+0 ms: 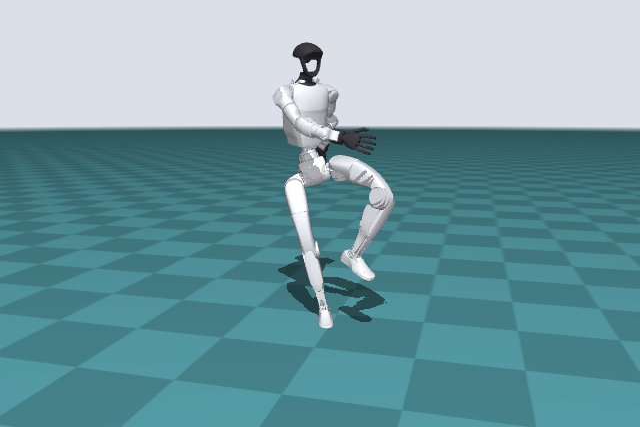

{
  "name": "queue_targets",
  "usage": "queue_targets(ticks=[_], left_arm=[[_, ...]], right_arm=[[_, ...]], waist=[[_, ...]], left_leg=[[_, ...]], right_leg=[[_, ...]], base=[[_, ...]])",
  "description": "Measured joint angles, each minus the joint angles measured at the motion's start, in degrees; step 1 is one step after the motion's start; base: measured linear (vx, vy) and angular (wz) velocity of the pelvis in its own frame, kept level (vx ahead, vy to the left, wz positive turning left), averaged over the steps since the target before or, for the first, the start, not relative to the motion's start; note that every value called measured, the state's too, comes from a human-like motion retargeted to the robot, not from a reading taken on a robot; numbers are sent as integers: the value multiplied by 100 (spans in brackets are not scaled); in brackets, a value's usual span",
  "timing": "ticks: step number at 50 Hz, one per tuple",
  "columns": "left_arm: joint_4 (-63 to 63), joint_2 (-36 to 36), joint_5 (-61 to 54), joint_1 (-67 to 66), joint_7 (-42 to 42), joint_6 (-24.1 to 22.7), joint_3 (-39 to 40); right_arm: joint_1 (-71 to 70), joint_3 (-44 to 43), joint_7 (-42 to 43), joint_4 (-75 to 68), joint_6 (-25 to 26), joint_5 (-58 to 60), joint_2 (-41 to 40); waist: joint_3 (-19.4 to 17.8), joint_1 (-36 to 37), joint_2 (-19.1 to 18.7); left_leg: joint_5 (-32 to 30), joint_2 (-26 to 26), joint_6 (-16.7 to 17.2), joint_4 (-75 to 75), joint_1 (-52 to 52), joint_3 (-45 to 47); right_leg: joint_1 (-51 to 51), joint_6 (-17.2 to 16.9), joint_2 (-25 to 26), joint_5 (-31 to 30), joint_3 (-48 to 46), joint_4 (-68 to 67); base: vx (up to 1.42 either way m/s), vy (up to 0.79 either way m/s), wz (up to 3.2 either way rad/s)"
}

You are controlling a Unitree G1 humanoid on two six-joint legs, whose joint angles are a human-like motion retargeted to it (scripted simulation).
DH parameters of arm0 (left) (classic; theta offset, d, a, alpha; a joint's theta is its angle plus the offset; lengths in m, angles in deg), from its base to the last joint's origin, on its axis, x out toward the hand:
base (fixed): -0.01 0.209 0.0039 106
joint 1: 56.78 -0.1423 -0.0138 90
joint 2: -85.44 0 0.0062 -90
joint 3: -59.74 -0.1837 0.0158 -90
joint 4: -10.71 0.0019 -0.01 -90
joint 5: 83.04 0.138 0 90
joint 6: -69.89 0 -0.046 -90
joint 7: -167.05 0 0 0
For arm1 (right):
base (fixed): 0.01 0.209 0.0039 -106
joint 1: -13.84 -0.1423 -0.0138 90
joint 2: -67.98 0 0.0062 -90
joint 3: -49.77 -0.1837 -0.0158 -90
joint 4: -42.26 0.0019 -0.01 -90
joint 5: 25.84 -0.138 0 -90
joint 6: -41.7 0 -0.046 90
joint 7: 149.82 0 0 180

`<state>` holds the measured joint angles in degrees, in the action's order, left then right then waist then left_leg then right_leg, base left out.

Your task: In place motions

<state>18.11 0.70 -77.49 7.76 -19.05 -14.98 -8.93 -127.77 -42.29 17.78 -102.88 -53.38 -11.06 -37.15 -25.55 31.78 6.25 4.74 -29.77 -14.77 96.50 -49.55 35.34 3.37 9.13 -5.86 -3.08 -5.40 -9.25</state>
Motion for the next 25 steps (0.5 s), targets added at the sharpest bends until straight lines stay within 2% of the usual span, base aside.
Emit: queue_targets(ticks=[2,4,6,8,10,12,16,17,18,19,20,22,23,25], left_arm=[[0,247,-45,-196,-68,-63,118],[0,285,-99,-416,-101,25,400],[0,155,-316,-461,19,82,689],[0,-62,-643,-334,175,43,862],[0,-272,-880,-129,198,-56,831],[0,-429,-927,153,124,-114,621],[0,-755,-1019,1083,193,-219,-225],[0,-847,-1061,1323,280,-276,-475],[0,-939,-1095,1579,345,-350,-727],[0,-1031,-1131,1898,341,-418,-989],[0,-1123,-1170,2249,302,-483,-1255],[-38,-1323,-1238,3231,-57,-499,-1833],[-150,-1442,-1234,3847,-252,-455,-2028],[-566,-1565,-1077,4854,-396,-490,-2055]], right_arm=[[-392,58,-89,301,-67,-122,325],[-578,231,-84,556,-258,-11,651],[-636,351,83,695,-460,317,851],[-519,414,323,652,-587,615,876],[-132,355,388,461,-688,840,766],[414,237,263,164,-683,1041,623],[2328,108,74,-855,-406,1618,370],[2919,31,81,-1148,-271,1796,338],[3530,-100,85,-1478,-89,1948,325],[4136,-250,63,-1825,135,2047,352],[4738,-408,29,-2180,380,2119,400],[5755,-875,-57,-2927,787,2233,685],[6051,-1184,35,-3339,980,2272,834],[6279,-1621,392,-3901,1177,2105,1030]], waist=[[-284,360,238],[-383,514,372],[-371,480,420],[-171,197,342],[254,-203,115],[700,-582,-25],[1764,-1556,73],[2052,-1775,54],[2356,-1980,-65],[2624,-2255,-197],[2875,-2565,-335],[3104,-3216,-651],[3035,-3778,-770],[2768,-4278,-1000]], left_leg=[[162,381,-1,-278,-394,345],[369,536,-5,-543,-491,667],[498,505,-7,-535,-351,708],[395,327,1,-265,-210,390],[159,148,56,-140,57,-127],[-15,334,214,-639,766,-330],[-851,1658,434,-3602,3262,106],[-1067,2060,637,-4573,3800,67],[-1167,2472,1056,-5657,4288,-139],[-546,2815,1285,-6678,4758,-272],[434,3125,1418,-7667,5219,-368],[372,3016,1472,-9091,5751,-460],[170,2797,1606,-9350,5869,-915],[63,2396,1701,-9244,5530,-1517]], right_leg=[[-190,-21,-296,-95,33,-111],[-367,-85,-533,-150,-10,-239],[-404,-149,-567,-189,-98,-266],[-303,-201,-340,-224,-281,-125],[-159,-236,39,-272,-576,152],[-105,-268,265,-255,-785,362],[-46,-540,152,51,-1230,457],[-5,-623,158,145,-1317,428],[38,-693,292,231,-1390,386],[63,-750,436,303,-1549,280],[78,-801,586,368,-1751,142],[5,-971,757,-302,-2497,-532],[-239,-1130,561,-1015,-3077,-1318],[-1367,-1118,-83,-1905,-3120,-3422]], base=[[-6,-11,-11],[-2,-7,23],[2,1,36],[0,12,82],[0,20,108],[10,19,111],[35,28,126],[59,40,92],[64,41,103],[66,41,130],[61,39,171],[35,28,267],[-10,15,327],[-44,12,162]])
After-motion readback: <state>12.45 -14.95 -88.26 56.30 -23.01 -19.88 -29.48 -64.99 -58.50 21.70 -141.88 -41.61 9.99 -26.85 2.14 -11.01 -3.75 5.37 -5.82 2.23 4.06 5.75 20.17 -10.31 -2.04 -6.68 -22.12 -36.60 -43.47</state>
